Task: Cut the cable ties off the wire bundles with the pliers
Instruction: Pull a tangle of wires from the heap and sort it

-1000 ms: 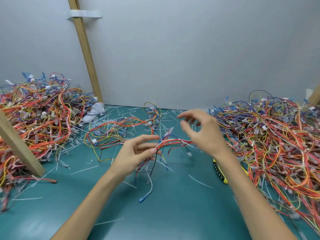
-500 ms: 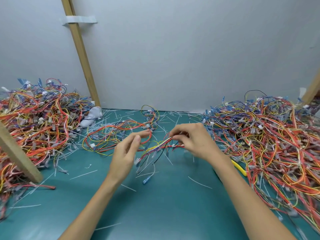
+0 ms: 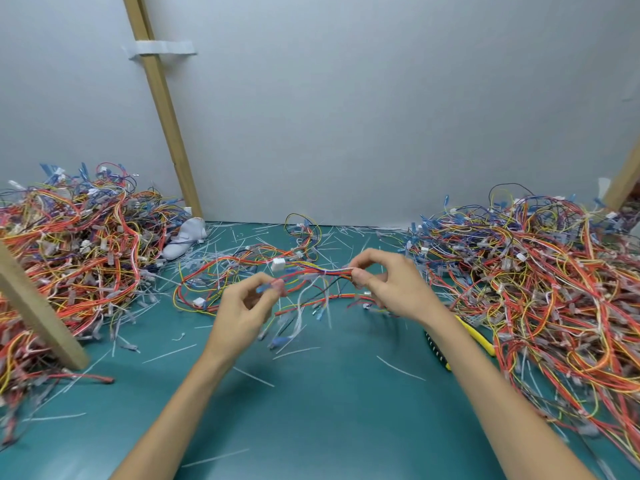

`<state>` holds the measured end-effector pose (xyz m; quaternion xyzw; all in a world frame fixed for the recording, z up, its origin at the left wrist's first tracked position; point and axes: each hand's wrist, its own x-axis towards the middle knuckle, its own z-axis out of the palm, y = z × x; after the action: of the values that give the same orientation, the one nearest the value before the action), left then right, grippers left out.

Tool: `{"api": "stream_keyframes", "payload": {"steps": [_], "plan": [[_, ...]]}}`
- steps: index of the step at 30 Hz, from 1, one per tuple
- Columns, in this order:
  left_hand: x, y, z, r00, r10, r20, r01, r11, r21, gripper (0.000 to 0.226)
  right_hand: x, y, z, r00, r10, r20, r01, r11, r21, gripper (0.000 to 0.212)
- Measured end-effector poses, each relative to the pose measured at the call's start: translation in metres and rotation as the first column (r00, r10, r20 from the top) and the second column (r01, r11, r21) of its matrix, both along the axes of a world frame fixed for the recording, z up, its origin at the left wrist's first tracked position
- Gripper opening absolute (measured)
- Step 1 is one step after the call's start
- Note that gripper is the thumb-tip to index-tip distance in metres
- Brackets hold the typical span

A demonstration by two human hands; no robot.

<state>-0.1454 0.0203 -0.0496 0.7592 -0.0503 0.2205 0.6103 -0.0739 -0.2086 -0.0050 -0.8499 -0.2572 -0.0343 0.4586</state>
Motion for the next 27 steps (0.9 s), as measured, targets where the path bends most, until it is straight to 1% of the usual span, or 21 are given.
{"api": "stream_keyframes", "payload": {"steps": [2, 4, 6, 8, 10, 13, 16, 19, 21, 23, 25, 26, 27], "plan": [[0.001, -0.005, 0.000, 1.000, 0.022, -0.018, -0.024, 0.994, -0.107, 0.022, -0.001, 0.002, -0.002, 0.999, 0.038, 0.010, -0.037, 0.997, -0.070, 0.014], [0.002, -0.010, -0.002, 0.999, -0.018, -0.041, 0.011, 0.987, -0.159, 0.021, -0.004, 0.006, -0.003, 0.996, 0.069, 0.055, -0.062, 0.992, -0.113, 0.007], [0.002, -0.014, -0.004, 0.994, -0.086, -0.061, 0.070, 0.971, -0.227, 0.020, -0.006, 0.008, -0.003, 0.984, 0.081, 0.158, -0.051, 0.981, -0.185, 0.006], [0.002, -0.015, -0.005, 0.991, -0.111, -0.072, 0.087, 0.956, -0.280, 0.019, -0.008, 0.009, -0.002, 0.964, 0.080, 0.255, -0.016, 0.970, -0.243, 0.008], [0.002, -0.017, -0.006, 0.993, -0.088, -0.074, 0.064, 0.958, -0.278, 0.019, -0.010, 0.010, 0.000, 0.951, 0.090, 0.296, -0.021, 0.973, -0.228, 0.013], [0.001, -0.021, -0.006, 0.996, -0.027, -0.087, 0.004, 0.969, -0.247, 0.020, -0.014, 0.014, 0.001, 0.945, 0.124, 0.302, -0.070, 0.981, -0.182, 0.021], [0.000, -0.024, -0.008, 0.995, -0.002, -0.103, -0.024, 0.968, -0.251, 0.019, -0.016, 0.017, -0.002, 0.956, 0.150, 0.253, -0.103, 0.976, -0.191, 0.021], [0.001, -0.023, -0.011, 0.994, 0.008, -0.107, -0.029, 0.979, -0.200, 0.022, -0.016, 0.019, -0.007, 0.971, 0.146, 0.191, -0.114, 0.979, -0.170, 0.021], [0.002, -0.023, -0.012, 0.995, 0.024, -0.093, -0.036, 0.990, -0.137, 0.023, -0.017, 0.021, -0.009, 0.977, 0.143, 0.159, -0.121, 0.982, -0.144, 0.018], [0.001, -0.023, -0.013, 0.997, 0.046, -0.058, -0.050, 0.997, -0.055, 0.023, -0.016, 0.022, -0.010, 0.978, 0.122, 0.168, -0.108, 0.990, -0.091, 0.014], [0.000, -0.021, -0.012, 0.996, 0.088, 0.000, -0.088, 0.992, 0.094, 0.019, -0.012, 0.019, -0.009, 0.983, 0.065, 0.169, -0.065, 0.998, -0.004, 0.013], [0.000, -0.019, -0.010, 0.992, 0.115, 0.047, -0.122, 0.974, 0.193, 0.015, -0.011, 0.017, -0.007, 0.992, 0.039, 0.123, -0.046, 0.997, 0.054, 0.013], [-0.001, -0.015, -0.009, 0.984, 0.139, 0.113, -0.166, 0.945, 0.283, 0.011, -0.010, 0.016, -0.005, 0.998, 0.033, 0.044, -0.039, 0.992, 0.122, 0.013]]}}
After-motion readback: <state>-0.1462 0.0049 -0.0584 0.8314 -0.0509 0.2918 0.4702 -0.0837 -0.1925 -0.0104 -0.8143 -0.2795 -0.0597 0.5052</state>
